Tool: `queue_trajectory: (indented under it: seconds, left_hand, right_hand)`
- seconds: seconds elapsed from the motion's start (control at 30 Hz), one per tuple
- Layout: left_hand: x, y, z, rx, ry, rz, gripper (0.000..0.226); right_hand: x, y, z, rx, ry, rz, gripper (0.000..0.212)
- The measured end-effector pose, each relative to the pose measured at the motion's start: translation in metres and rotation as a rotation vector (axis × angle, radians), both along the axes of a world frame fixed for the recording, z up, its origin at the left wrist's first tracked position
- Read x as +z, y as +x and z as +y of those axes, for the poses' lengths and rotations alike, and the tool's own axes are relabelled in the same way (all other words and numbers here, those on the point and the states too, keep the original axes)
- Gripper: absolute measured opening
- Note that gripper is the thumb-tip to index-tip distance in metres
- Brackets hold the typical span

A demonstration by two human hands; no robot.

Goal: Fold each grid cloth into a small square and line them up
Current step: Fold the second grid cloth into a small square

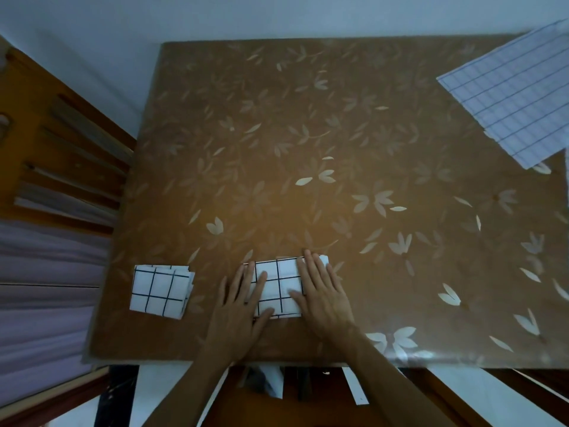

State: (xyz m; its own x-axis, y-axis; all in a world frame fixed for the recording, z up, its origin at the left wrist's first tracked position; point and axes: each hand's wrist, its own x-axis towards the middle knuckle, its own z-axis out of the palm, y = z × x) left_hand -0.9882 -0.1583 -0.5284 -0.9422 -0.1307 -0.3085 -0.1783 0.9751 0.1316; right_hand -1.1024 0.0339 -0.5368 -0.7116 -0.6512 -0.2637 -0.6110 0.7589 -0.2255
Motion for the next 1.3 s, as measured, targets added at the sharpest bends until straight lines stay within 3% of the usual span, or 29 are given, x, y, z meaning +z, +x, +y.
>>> queue_trajectory:
  seconds: [0.23, 0.33, 0.43, 0.6, 0.77, 0.83, 0.9, 1.0, 1.07, 1.3]
  left_hand:
    - [0.005, 0.002, -0.005, -0.01, 0.008, -0.018, 0.077]
    - [0.01, 0.002, -0.007, -0.028, 0.042, 0.026, 0.076]
    - [0.017, 0.0, -0.012, -0.031, 0.092, 0.052, 0.076]
    - [0.029, 0.007, -0.014, 0.1, 0.233, 0.098, 0.08]
    - [0.047, 0.011, -0.011, 0.561, 0.445, 0.233, 0.086]
    - [0.063, 0.004, -0.006, 0.779, 0.697, 0.283, 0.084]
    - [0.075, -0.006, -0.003, 0.942, 0.99, 0.228, 0.068]
    - [0.075, -0.015, -0.003, 0.978, 1.281, 0.066, 0.035]
    - [0.071, -0.016, -0.001, 0.953, 1.326, -0.038, 0.026]
    - [0.07, -0.016, 0.003, 0.856, 1.276, -0.03, 0.027]
  right_hand:
    - [0.02, -0.011, -0.004, -0.058, -0.081, 0.105, 0.052]
    - [0.033, -0.031, -0.025, 0.061, -0.111, 0.078, 0.051]
    - [0.045, -0.053, -0.051, 0.146, -0.012, -0.071, 0.047]
    - [0.059, -0.062, -0.065, 0.063, 0.119, -0.323, 0.025]
    - [0.059, -0.065, -0.039, -0.188, -0.108, -0.663, 0.017]
    - [0.064, -0.065, -0.026, -0.357, -0.298, -0.896, 0.008]
    - [0.067, -0.063, -0.013, -0.452, -0.42, -1.029, 0.007]
    - [0.072, -0.054, -0.002, -0.55, -0.553, -1.19, 0.028]
    - [0.075, -0.05, 0.0, -0.628, -0.637, -1.302, 0.043]
    - [0.079, -0.04, 0.014, -0.618, -0.587, -1.214, 0.027]
